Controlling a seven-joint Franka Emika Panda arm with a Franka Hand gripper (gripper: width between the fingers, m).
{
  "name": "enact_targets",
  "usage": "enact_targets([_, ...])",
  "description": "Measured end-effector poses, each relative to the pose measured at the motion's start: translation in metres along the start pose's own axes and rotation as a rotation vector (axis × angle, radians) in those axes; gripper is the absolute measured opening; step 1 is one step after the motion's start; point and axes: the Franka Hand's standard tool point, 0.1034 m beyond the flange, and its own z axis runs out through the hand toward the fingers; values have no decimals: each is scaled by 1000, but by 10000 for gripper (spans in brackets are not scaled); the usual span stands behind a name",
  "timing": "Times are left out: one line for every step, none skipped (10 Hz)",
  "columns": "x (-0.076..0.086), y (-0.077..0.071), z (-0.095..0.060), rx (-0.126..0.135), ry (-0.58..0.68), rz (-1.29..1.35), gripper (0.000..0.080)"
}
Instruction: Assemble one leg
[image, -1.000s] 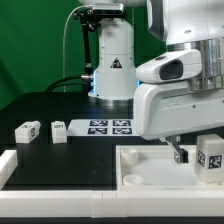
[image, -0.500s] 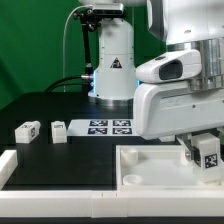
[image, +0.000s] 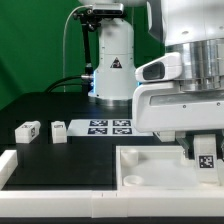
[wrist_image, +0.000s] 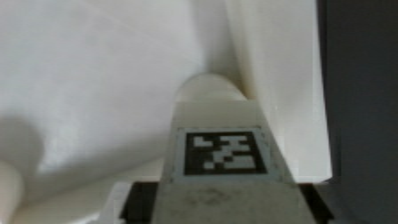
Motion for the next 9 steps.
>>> enact_targets([-1, -1, 0, -7, 10, 109, 290])
enact_targets([-4, -2, 1, -3, 10, 311, 290])
enact_targets([-5, -4, 1, -1, 18, 453, 290])
enact_targets([-5, -4, 2, -2, 26, 516, 290])
enact_targets([-5, -5, 2, 0, 27, 650, 290])
enact_targets([-5, -5, 2, 5, 25, 728, 290])
enact_targets([-5, -5, 2, 12, 19, 808, 290])
enact_targets([-5, -5, 2, 12, 18, 801, 290])
enact_targets([-6, -5, 2, 12, 18, 764, 475])
